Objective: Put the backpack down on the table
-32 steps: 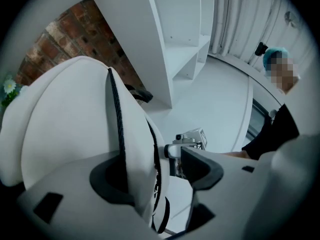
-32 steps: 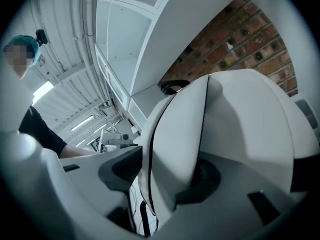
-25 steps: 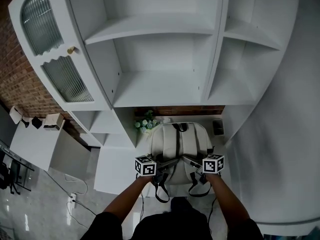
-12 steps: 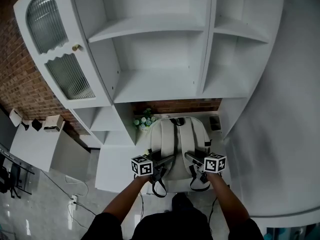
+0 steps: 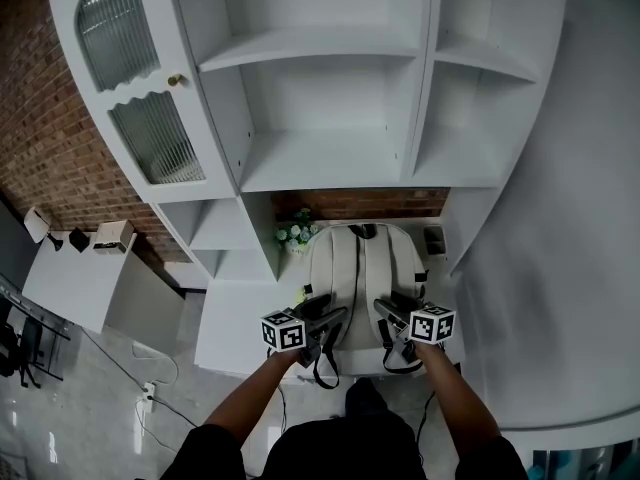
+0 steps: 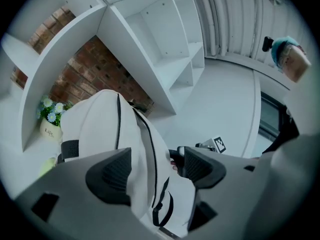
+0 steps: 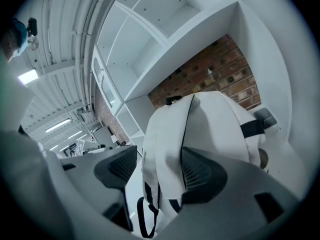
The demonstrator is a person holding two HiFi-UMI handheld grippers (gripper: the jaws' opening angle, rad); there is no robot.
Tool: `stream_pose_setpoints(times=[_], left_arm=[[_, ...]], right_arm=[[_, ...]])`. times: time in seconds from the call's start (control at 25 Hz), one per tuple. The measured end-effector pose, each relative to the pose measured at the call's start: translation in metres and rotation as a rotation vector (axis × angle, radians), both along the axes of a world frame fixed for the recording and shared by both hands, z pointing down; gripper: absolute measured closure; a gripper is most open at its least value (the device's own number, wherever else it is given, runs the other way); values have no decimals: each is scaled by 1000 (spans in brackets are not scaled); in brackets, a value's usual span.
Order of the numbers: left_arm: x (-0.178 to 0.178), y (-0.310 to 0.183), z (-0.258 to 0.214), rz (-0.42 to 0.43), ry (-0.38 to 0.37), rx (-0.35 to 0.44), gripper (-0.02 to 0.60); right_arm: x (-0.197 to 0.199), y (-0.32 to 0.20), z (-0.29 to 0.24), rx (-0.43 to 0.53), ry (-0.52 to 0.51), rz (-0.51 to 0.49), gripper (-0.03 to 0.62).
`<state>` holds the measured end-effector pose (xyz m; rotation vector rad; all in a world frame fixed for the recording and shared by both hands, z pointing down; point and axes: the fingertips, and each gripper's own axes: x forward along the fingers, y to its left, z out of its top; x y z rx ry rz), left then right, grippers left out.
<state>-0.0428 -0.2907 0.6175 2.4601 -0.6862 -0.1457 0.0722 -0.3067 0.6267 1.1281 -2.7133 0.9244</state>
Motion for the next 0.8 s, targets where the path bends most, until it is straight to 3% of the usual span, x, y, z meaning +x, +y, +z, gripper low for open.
stream_pose_setpoints(times=[0.16,0.4,0.68,0.8], left_arm=[[3,14,0,22,9,5,253],[8,30,-6,56,9,17,253],[28,66,-17,152,-29,76,253],[32,79,-31,146,-30,143,256]], right_arm=[[-2,11,3,18,70,-7,315],[-19,37,-1,23,64,-57,315],[-35,71,-18,67,54,-91,315],[-33,83,-27,105,75,-78,315]])
